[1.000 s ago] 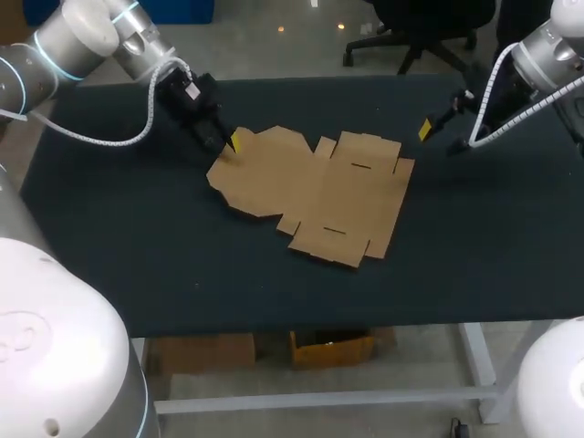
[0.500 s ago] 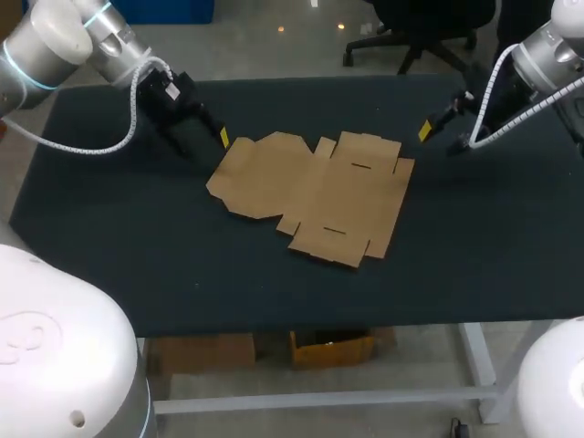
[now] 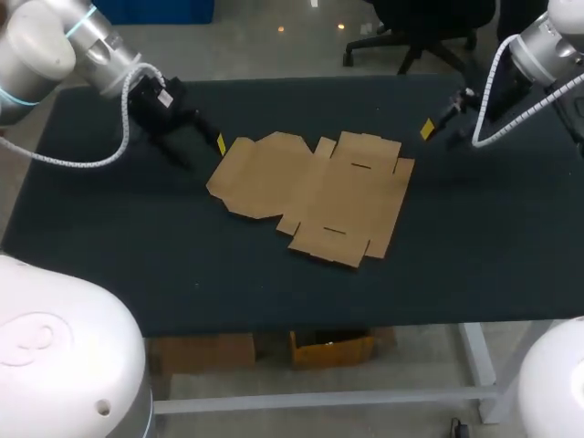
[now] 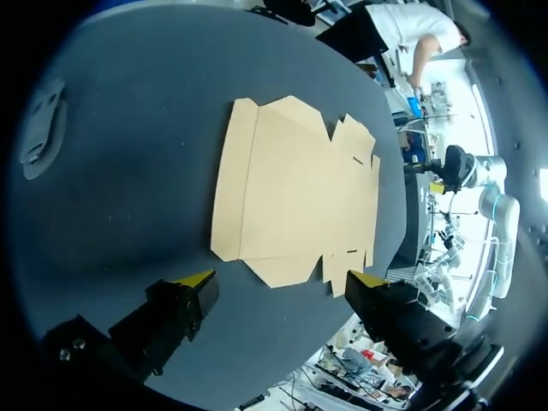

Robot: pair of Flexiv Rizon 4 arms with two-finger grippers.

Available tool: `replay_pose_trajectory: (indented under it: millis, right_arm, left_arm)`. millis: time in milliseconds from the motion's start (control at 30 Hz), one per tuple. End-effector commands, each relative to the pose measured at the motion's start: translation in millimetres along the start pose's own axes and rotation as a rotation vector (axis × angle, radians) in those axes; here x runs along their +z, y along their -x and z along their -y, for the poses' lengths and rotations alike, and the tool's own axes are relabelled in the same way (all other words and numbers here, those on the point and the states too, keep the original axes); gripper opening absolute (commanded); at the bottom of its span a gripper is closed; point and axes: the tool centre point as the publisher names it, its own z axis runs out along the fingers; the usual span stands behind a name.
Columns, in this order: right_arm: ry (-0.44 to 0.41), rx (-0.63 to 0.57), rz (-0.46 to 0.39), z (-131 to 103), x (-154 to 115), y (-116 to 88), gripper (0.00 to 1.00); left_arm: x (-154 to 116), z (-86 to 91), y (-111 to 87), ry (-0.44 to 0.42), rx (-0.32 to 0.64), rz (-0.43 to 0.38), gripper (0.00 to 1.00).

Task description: Assemble the packaging by folding the flat box into shape, placing the metal phone stand inside, and closing the box properly

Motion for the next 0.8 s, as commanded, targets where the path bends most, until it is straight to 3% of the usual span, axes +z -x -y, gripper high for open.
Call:
replay_pose_trajectory:
  millis: [33,167,733,800]
  right_arm:
    - [-0.038,-0.024,-0.022,-15,2,11,1.0]
    - [-0.065,-0.024,-0.016,-20,4,11,1.0]
    - [-0.065,-0.024,-0.016,-20,4,11,1.0]
    - [-0.08,-0.066,-0.022,-26,7,11,1.0]
  left_arm:
    - [-4,-14.7,-9.7,-0.215,-0.019,0.03,1.0]
    - [-5,-20.7,-10.9,-0.178,0.009,0.066,1.0]
    - [-5,-20.7,-10.9,-0.178,0.009,0.066,1.0]
    - [-2,-15.8,-14.4,-0.166,0.058,0.051,1.0]
